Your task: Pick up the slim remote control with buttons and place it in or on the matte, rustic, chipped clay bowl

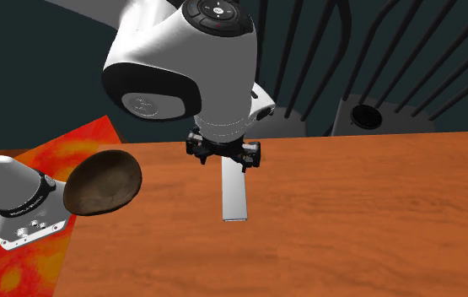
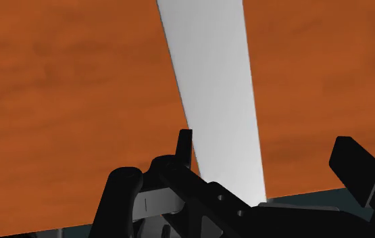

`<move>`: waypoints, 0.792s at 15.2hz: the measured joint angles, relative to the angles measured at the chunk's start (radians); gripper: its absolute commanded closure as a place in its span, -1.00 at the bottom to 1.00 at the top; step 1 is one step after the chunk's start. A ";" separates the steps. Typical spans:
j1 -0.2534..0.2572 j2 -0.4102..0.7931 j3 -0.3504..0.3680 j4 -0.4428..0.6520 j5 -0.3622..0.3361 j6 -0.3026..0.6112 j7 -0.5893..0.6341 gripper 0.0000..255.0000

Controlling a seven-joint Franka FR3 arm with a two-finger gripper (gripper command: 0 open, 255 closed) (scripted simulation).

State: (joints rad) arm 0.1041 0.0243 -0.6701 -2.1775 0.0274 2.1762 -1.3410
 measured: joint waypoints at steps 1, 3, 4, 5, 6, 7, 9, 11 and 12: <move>-0.005 0.050 -0.001 0.033 0.035 0.005 -0.054 -1.00; -0.014 0.087 0.000 0.049 0.061 0.018 -0.101 -1.00; -0.017 0.100 0.002 0.046 0.072 0.030 -0.114 -1.00; -0.020 0.112 0.003 0.046 0.081 0.039 -0.124 -1.00; -0.021 0.123 0.005 0.043 0.090 0.050 -0.130 -1.00; -0.023 0.129 0.007 0.036 0.096 0.062 -0.135 -1.00; -0.027 0.152 0.012 0.023 0.116 0.093 -0.148 -1.00; -0.030 0.163 0.014 0.020 0.126 0.104 -0.156 -1.00; -0.031 0.165 0.015 0.020 0.127 0.106 -0.157 -1.00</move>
State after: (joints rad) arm 0.0733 0.1891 -0.6551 -2.1576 0.1547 2.2818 -1.4982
